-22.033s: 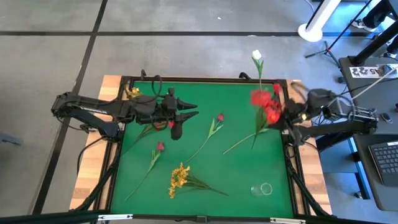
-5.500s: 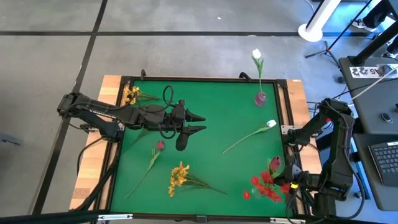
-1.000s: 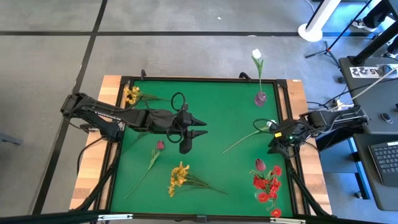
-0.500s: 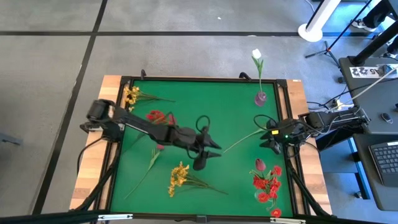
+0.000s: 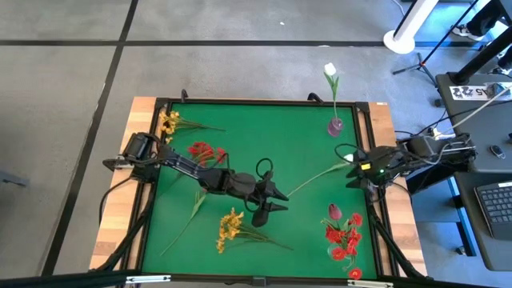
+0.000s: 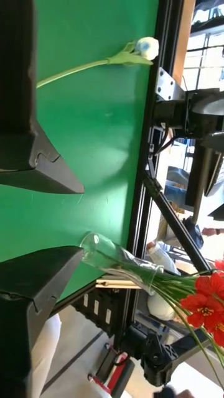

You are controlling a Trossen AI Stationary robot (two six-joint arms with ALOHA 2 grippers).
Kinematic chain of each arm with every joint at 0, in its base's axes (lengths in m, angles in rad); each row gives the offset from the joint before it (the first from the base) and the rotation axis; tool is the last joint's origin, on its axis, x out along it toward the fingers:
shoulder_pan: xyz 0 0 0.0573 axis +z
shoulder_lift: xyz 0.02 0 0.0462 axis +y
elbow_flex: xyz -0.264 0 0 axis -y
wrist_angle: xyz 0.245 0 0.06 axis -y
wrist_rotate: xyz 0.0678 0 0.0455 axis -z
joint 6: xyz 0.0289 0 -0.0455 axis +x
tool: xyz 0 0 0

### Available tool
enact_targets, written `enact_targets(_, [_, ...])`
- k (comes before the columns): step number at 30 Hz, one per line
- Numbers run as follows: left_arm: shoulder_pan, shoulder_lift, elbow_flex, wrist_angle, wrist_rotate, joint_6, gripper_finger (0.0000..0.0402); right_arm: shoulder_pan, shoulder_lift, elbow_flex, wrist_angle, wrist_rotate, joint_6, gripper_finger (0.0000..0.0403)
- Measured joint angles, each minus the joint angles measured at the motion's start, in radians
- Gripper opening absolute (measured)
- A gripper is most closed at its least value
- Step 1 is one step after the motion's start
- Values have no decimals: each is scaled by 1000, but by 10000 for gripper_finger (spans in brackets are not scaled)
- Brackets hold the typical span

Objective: Sort flowers into vase by color
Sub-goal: Adjust the transparent vase

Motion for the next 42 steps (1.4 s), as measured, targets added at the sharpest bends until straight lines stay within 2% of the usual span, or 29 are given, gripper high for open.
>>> enact_targets(3, [8,0,0,1,0,0,142,0,21,43,-170,-11,70,201])
enact_targets(9, [41,0,0,1,-4,-8,142,0,44,48,-183,-180,196,104])
enact_targets(13, [51,0,0,1,-3,-10,142,0,45,48,-165,-203,214,22])
enact_targets(14, [51,0,0,1,-3,-10,142,0,44,48,-156,-202,206,11])
enact_targets(19, [51,0,0,-13,-2,-8,142,1,55,87,-143,-156,162,20])
enact_targets(22, [51,0,0,-26,-2,-8,142,1,87,149,-146,-117,127,8])
enact_targets(32, [51,0,0,-30,-53,-7,142,1,313,532,-174,143,-182,2])
enact_targets(38, [50,0,0,-29,-93,-8,142,2,433,712,-88,96,-353,3])
enact_targets(42, [51,0,0,-13,-126,-8,142,94,485,773,49,80,-432,3])
